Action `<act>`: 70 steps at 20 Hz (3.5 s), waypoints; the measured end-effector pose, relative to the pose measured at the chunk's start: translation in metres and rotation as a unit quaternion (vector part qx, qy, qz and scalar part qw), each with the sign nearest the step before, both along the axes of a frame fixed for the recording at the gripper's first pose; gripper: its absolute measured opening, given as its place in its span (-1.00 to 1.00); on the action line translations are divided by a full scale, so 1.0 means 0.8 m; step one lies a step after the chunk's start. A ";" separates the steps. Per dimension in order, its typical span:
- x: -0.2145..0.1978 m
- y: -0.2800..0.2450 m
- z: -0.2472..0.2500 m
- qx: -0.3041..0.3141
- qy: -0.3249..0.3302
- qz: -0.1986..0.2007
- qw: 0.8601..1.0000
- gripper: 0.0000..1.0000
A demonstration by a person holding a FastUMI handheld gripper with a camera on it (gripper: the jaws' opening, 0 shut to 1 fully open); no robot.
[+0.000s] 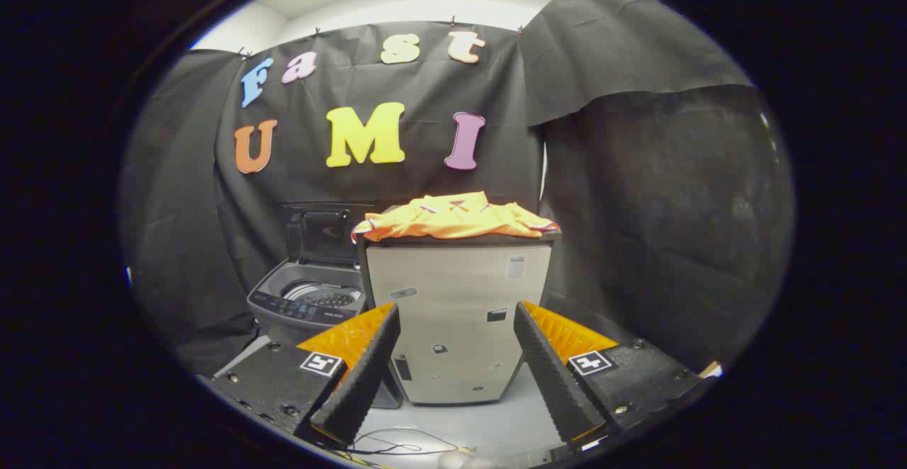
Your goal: Put the clothes into the washing machine and then close the washing machine lid.
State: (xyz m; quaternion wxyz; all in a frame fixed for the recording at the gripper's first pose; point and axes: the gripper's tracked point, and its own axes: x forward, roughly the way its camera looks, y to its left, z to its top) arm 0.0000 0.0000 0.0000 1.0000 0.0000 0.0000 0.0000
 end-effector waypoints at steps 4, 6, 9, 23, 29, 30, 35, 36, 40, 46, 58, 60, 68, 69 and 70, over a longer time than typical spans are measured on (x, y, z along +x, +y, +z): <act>-0.002 0.003 0.000 0.002 0.000 -0.001 1.000 1.00; 0.001 0.002 -0.002 0.005 0.000 -0.002 1.000 1.00; 0.000 0.001 -0.003 0.012 0.000 -0.004 1.000 1.00; 0.008 -0.002 0.015 -0.004 -0.006 -0.013 1.000 1.00; 0.031 0.002 0.073 -0.013 -0.023 -0.032 0.999 1.00; 0.038 0.000 0.089 -0.016 -0.025 -0.039 0.999 1.00; 0.096 -0.001 0.174 -0.015 -0.025 -0.036 0.999 1.00; 0.113 0.002 0.195 -0.013 -0.028 -0.029 0.999 1.00; 0.201 0.014 0.266 0.001 -0.025 0.003 1.000 1.00; 0.347 0.019 0.310 0.003 0.038 0.029 0.999 1.00; 0.496 0.006 0.201 -0.017 0.219 0.043 0.975 1.00; 0.505 0.003 0.177 -0.014 0.248 0.039 0.968 1.00; 0.512 -0.005 0.146 -0.019 0.304 0.031 0.952 0.91; 0.512 -0.004 0.144 -0.019 0.307 0.032 0.951 0.87; 0.511 -0.003 0.146 -0.018 0.305 0.034 0.952 0.85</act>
